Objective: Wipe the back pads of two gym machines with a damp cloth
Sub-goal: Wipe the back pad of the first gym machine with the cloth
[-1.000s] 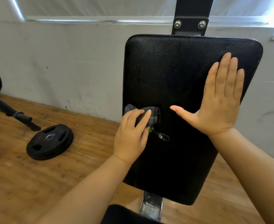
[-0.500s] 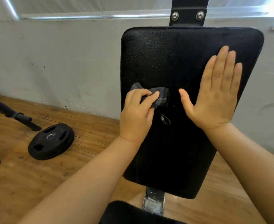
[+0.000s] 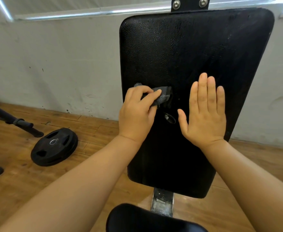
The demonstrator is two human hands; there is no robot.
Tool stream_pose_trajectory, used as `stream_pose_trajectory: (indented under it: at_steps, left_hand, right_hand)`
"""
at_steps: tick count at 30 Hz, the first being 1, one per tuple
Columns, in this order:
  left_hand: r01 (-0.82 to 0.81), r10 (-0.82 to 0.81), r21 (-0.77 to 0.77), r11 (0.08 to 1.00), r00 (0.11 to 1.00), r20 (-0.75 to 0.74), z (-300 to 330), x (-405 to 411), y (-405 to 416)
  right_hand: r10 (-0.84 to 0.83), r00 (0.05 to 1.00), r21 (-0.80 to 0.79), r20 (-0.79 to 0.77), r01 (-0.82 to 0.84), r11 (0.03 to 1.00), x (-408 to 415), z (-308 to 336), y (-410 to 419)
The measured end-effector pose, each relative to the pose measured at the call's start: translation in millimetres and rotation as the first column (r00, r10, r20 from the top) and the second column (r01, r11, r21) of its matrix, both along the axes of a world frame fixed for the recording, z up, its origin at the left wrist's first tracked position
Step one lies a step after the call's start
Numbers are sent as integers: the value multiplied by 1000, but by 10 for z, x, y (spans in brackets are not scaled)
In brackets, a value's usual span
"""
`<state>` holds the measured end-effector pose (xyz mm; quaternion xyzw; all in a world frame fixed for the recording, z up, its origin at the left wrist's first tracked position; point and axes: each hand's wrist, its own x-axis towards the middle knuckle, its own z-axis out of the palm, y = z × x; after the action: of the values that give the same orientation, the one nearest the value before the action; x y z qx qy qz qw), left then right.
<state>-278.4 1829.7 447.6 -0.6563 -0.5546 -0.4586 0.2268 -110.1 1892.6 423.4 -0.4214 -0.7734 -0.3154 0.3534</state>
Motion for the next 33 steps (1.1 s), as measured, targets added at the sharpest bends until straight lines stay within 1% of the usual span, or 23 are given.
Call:
stream_pose_trajectory:
  at_steps: [5,9,12,16,18,21,23,27,30,33]
  left_hand:
    - [0,-1,55,998,1000,25,56,63,35]
    - [47,-42,91,995,997,-62,161,176,136]
    - [62,-53,61,996,989,-136,69,120,115]
    - [37,-42,-28,999,975,-217,-330,-35,-107]
    - [5,-22,-89,996,982,-190,-454,-31,-194]
    - [0,-16,-135,991,993,-117,-381,21,-206]
    - [13,-27,-127,992,994,-107,-255,41,-166]
    - [18,-22,-52,998,997,-78,-96,71,-67]
    - [-2,0,-25,1000,998,-57,-132,112,-50]
    - [-20,18,-36,999,998,-64,-246,121,-91]
  right_hand:
    - [5,1000,4,-5,-5,1000,8,-2,9]
    - [4,1000,15,7,-4,1000,2,-3,5]
    - [12,1000,12,9,-12,1000,18,0,4]
    - [25,1000,8,2,-25,1000,22,7,-4]
    - [27,1000,8,-1,-27,1000,21,9,-8]
    - [29,1000,11,3,-29,1000,27,6,-1]
    - [26,1000,10,4,-26,1000,29,11,1]
    - [21,1000,10,1,-21,1000,22,12,-9]
    - [18,1000,6,4,-18,1000,23,12,-13]
    - [26,1000,4,-9,-26,1000,18,5,-16]
